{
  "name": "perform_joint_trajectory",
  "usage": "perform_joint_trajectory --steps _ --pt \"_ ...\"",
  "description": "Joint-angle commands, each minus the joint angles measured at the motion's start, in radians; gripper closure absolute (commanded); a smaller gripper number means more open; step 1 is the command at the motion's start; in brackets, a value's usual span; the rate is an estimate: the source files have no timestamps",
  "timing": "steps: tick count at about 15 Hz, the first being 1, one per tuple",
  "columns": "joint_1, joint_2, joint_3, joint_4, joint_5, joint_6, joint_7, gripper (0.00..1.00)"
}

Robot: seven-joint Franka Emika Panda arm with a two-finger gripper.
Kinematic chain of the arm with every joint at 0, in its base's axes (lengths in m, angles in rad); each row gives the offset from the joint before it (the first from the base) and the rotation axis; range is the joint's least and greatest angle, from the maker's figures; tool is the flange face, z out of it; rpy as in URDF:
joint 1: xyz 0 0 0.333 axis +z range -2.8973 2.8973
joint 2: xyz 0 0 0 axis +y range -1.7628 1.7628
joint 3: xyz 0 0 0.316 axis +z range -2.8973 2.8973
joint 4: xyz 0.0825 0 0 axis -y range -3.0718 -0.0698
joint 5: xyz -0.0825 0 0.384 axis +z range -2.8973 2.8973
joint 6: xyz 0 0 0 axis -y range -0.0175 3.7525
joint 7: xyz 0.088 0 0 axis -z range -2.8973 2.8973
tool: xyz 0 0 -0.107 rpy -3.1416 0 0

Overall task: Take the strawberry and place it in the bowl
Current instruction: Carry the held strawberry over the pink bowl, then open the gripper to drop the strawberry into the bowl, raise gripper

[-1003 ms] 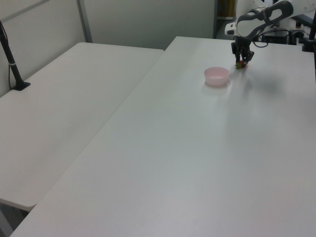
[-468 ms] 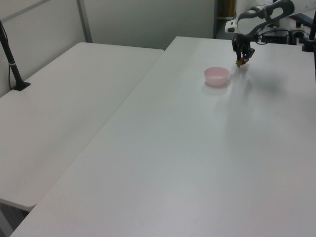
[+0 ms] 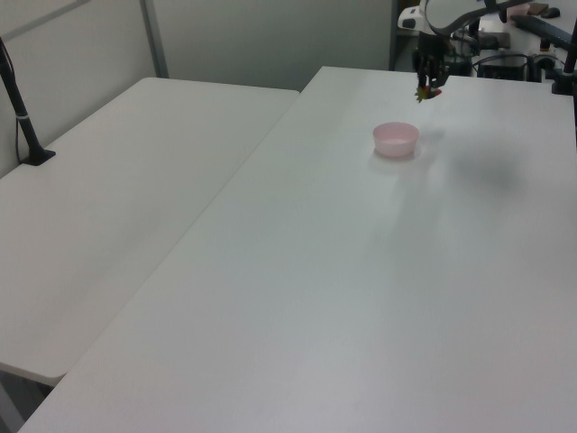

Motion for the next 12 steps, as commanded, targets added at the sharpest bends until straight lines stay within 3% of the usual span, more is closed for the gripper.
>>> perform_joint_trajectory --steps 1,2,5,7,8,12 --pt "0.093 -0.020 -0.009 -0.016 0.022 -0.020 0.163 0.57" --pt "0.116 -0.016 -0.009 -0.016 0.021 -0.017 0.214 0.56" --pt "0.162 -0.005 -0.009 -0.021 0.022 -0.010 0.331 0.40" --pt "0.182 -0.005 -0.009 -0.021 0.024 -0.014 0.429 0.04" --pt "0.188 -0.011 -0.009 -0.020 0.024 -0.020 0.489 0.00" --pt "0.253 -0.100 -0.007 -0.018 0.039 -0.141 0.743 0.00"
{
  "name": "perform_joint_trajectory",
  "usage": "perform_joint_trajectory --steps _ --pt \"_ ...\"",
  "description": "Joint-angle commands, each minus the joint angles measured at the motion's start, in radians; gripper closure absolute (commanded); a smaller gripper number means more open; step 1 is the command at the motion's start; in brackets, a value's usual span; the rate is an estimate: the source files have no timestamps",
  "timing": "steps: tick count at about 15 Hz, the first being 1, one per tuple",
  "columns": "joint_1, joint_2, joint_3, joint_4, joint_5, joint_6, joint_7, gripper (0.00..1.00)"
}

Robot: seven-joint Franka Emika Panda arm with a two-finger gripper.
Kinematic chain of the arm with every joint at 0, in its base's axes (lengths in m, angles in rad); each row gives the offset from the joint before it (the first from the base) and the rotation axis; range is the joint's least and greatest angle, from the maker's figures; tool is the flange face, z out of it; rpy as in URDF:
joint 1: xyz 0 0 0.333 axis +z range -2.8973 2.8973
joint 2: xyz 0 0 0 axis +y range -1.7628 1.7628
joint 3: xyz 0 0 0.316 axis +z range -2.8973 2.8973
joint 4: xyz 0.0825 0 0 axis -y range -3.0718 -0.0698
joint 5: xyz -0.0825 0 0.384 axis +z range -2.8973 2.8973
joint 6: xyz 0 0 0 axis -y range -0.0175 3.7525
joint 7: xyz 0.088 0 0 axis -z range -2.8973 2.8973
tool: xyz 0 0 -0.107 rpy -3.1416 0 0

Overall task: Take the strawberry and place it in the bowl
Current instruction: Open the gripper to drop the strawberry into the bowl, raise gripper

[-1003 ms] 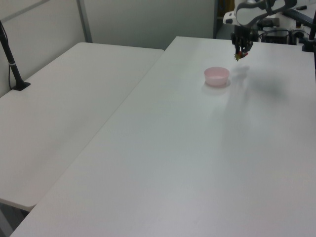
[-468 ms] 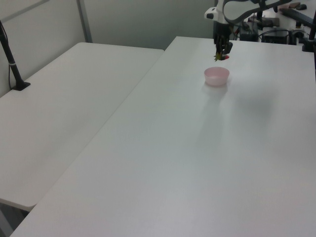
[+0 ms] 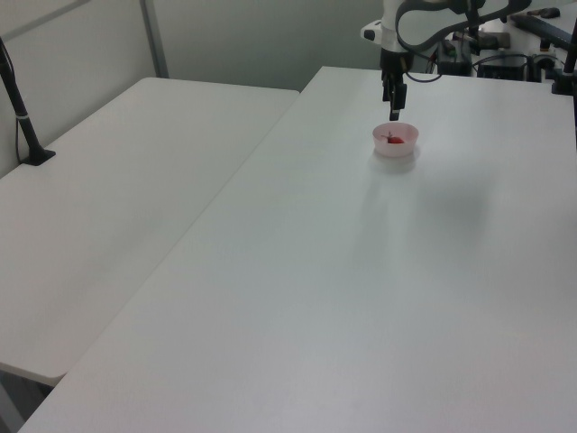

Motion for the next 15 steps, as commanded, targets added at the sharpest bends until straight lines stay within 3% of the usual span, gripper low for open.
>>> perform_joint_trajectory --steps 1,6,10,15 --pt "0.079 -0.133 -0.011 -0.020 0.026 -0.162 0.268 0.00" --pt "0.223 -0.282 -0.017 -0.020 0.015 -0.386 0.637 0.00" --pt "0.275 -0.371 -0.031 -0.031 0.015 -0.505 0.659 0.00" --pt "0.265 -0.393 -0.031 -0.032 0.014 -0.537 0.697 0.00"
